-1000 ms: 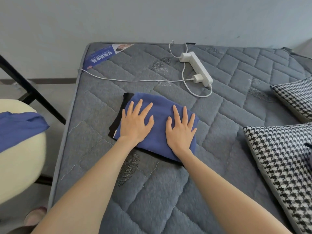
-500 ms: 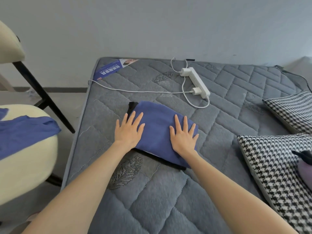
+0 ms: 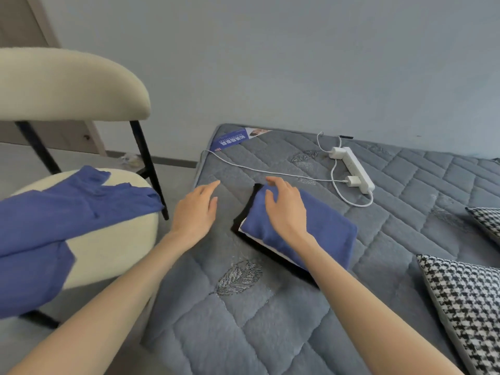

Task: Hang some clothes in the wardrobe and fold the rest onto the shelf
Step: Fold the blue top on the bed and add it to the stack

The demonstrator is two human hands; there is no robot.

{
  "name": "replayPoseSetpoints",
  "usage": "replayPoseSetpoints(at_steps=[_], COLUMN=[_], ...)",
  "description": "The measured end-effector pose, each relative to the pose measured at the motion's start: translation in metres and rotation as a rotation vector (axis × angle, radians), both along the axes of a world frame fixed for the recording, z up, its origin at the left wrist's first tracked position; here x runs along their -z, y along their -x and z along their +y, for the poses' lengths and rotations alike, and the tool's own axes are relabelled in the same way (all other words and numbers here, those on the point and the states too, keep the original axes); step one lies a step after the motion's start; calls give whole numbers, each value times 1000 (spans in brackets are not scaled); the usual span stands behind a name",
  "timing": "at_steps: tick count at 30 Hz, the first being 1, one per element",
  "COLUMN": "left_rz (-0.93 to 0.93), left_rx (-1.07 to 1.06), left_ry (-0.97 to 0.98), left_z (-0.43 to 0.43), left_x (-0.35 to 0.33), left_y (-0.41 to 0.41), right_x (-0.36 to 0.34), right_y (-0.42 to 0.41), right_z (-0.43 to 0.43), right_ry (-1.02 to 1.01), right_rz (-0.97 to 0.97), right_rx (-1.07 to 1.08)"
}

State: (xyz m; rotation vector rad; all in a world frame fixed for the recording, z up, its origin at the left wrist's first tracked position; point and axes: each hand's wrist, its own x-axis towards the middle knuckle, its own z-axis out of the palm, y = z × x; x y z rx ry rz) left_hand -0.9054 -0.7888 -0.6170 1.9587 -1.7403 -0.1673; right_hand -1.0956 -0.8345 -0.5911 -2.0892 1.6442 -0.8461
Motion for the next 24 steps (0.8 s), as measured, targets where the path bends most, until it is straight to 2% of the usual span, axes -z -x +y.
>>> replayPoseSetpoints(at_steps=[7, 13, 18, 24], left_rz=[147, 218, 318, 297], left_rx=[-229, -475, -574, -645], left_ry=[55, 14, 20, -47], left_z=[82, 155, 196, 206], left_x=[-1, 18, 29, 43], left_y=[-84, -157, -208, -258], right_x=[7, 27, 50, 79], right_y=[-95, -177, -245, -314], right_z=[37, 65, 70, 46], right_ry=[-2, -75, -111, -186], right_rz=[-35, -39, 52, 177], right_rx=[-295, -486, -610, -673])
